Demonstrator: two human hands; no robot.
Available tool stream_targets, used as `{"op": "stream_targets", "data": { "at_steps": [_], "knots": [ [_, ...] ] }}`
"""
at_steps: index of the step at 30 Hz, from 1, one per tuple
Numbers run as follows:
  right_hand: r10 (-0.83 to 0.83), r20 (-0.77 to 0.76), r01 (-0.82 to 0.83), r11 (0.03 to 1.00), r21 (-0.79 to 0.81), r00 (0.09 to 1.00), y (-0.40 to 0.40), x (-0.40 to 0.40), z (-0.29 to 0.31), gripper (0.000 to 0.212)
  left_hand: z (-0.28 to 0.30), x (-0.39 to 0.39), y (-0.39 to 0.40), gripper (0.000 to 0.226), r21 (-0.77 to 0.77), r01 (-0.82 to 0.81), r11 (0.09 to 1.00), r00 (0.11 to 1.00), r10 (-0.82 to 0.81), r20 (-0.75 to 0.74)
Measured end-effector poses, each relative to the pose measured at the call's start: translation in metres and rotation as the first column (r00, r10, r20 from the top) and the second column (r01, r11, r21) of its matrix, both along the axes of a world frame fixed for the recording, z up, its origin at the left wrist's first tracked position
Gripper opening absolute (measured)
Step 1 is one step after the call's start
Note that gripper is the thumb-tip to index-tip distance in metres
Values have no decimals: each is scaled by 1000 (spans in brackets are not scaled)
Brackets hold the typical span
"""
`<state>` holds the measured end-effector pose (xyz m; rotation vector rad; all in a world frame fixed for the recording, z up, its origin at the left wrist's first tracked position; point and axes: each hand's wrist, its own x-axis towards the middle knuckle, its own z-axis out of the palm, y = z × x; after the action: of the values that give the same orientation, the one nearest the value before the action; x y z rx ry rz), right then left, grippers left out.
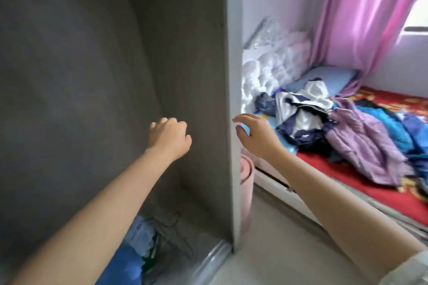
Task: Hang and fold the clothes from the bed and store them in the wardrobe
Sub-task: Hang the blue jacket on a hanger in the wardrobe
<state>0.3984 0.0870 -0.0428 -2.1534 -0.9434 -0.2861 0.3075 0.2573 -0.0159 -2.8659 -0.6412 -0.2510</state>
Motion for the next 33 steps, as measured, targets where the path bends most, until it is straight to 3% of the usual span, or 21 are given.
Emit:
{"op": "stream_targets", "data": {
  "at_steps": [5,11,20,29,33],
  "knots": [
    [-319,-54,313,945,-99,946,-192,65,-25,31,-18,108,-147,33,-8,213,977,976,-213,-39],
    [-528,-13,518,837,-178,849,-356,111,-45,23,-42,201,-297,35,-13,396,918,912,-395,-112],
    [-768,-103,733,636,-242,632,-525,158,-63,30,-60,320,-469,38,-39,668,744,723,-660,-203],
    [-890,-202,807,457,-375,410,-639,268,-93,28,-91,475,-589,36,-75,819,569,523,-794,-310],
    [-902,-281,810,421,-409,327,-677,308,-108,27,-113,536,-624,37,-135,840,526,453,-816,-360]
  ]
}}
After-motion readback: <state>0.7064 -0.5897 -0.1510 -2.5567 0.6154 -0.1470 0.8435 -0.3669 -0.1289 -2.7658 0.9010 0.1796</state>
